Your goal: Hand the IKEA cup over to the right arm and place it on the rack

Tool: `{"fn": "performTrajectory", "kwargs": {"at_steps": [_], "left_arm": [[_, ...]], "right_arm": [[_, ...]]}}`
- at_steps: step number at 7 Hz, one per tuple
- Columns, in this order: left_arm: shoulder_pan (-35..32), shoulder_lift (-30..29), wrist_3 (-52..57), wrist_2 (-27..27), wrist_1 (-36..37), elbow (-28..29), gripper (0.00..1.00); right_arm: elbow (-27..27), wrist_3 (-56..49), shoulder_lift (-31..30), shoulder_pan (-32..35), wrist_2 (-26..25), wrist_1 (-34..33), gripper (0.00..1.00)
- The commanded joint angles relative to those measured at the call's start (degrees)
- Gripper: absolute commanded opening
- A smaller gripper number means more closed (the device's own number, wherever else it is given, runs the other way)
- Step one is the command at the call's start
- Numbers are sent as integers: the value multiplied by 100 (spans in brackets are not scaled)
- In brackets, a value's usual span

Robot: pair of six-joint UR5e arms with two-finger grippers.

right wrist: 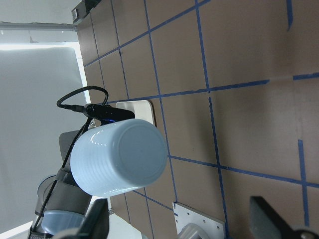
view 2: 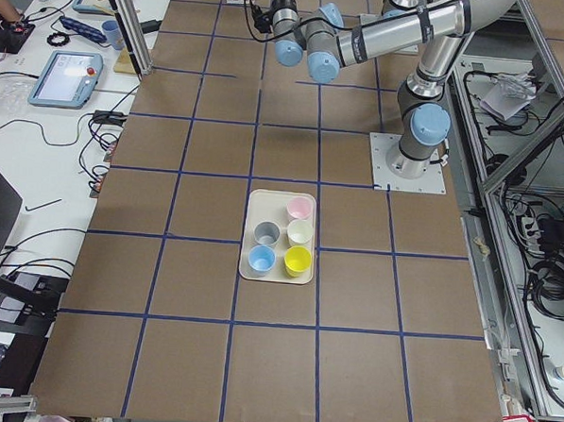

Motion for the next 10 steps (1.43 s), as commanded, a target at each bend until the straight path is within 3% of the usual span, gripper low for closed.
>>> {"fn": "performTrajectory", "kwargs": {"at_steps": [1,7,10], "left_arm": [[-120,14,-15,-19,0,1,0],[-156,-29,-85,-116,0,1,0],[-156,-21,-68,-125,0,1,0]], "right_arm": [[-20,389,91,46,-50,-153,100],[50,-4718,-287,98,21,-530,100],[286,-6137,-77,195,12,-1669,100]]}}
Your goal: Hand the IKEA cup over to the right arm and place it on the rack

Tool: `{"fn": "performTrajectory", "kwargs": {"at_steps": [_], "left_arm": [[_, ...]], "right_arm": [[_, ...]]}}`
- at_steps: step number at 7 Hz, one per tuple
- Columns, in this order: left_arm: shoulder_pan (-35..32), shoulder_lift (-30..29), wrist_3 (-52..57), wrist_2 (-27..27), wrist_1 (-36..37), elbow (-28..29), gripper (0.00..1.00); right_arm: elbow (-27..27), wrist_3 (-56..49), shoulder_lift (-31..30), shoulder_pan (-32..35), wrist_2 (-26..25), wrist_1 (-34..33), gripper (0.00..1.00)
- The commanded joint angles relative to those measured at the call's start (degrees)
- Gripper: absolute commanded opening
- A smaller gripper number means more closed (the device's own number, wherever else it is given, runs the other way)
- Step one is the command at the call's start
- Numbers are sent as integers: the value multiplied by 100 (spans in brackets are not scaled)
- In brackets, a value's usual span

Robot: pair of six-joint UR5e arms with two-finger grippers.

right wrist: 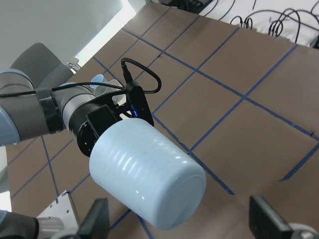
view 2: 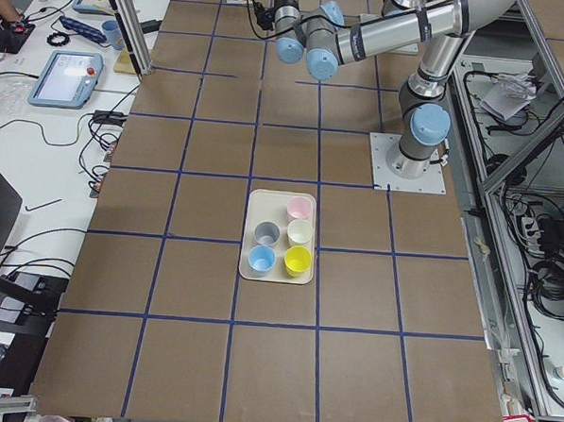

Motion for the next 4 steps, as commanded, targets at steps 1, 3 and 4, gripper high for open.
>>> {"fn": "performTrajectory", "kwargs": {"at_steps": [1,3,4], "left_arm": [[0,6,31,-5,0,0,0],[0,-20,48,-5,0,0,0],[-9,-20,57,-5,0,0,0]], "right_arm": [[141,-644,167,151,0,-851,100],[150,-645,124,485,0,-811,100],[159,-644,115,503,0,-750,100]]}}
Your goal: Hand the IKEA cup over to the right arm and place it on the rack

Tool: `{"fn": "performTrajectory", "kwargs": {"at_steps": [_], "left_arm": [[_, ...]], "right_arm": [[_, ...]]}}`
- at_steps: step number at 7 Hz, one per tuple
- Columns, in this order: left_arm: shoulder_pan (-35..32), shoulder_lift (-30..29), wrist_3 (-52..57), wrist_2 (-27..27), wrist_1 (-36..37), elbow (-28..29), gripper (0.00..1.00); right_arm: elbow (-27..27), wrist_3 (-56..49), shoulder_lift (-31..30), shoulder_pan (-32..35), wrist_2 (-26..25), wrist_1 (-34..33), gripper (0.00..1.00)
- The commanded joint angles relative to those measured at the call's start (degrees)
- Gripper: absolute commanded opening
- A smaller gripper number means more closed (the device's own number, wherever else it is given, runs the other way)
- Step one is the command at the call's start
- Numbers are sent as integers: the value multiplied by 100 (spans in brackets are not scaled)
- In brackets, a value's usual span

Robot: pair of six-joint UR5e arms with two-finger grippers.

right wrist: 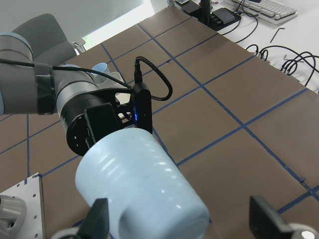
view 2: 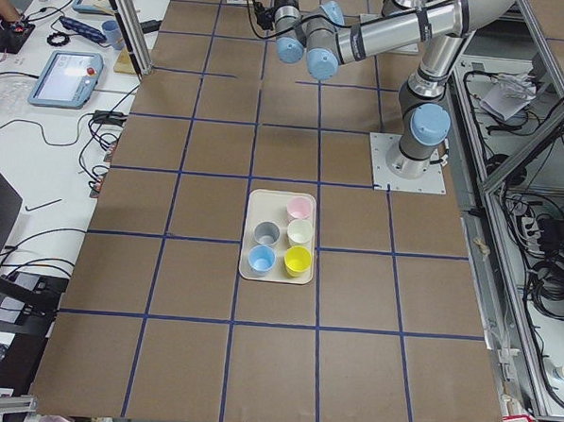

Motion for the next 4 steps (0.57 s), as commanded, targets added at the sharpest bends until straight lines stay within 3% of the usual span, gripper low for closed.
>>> {"fn": "performTrajectory", "kwargs": {"at_steps": [1,4], "left_arm": [[-6,2,11,0,0,0,0],[-68,29,20,-9,0,9,0]], "right_arm": [[71,-23,-29,74,-7,127,100],[72,-506,50,74,-42,-170,100]]}}
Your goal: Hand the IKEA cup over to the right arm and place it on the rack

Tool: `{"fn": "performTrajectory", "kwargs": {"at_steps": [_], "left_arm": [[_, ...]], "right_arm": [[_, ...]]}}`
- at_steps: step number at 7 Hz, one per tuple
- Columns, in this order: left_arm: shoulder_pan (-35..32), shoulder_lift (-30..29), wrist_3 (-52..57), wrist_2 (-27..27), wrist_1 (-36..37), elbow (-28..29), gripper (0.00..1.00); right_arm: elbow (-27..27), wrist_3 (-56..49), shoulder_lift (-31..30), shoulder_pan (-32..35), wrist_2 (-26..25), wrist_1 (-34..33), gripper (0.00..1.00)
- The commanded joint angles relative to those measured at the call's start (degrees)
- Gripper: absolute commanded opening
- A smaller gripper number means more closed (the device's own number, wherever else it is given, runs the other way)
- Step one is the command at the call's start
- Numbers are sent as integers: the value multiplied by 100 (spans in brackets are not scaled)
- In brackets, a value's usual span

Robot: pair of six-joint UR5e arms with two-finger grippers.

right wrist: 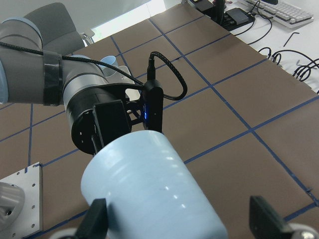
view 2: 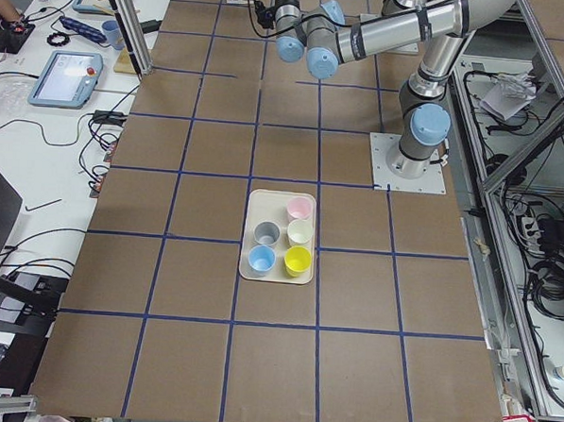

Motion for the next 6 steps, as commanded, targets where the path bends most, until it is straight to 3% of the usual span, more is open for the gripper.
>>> {"fn": "performTrajectory", "kwargs": {"at_steps": [1,6], "left_arm": [[-23,5,3,-2,1,4,0],[-23,32,12,7,9,30,0]], "right_arm": [[14,-565,19,1,-19,-56,100],[111,-762,-77,19,-54,445,100]]}}
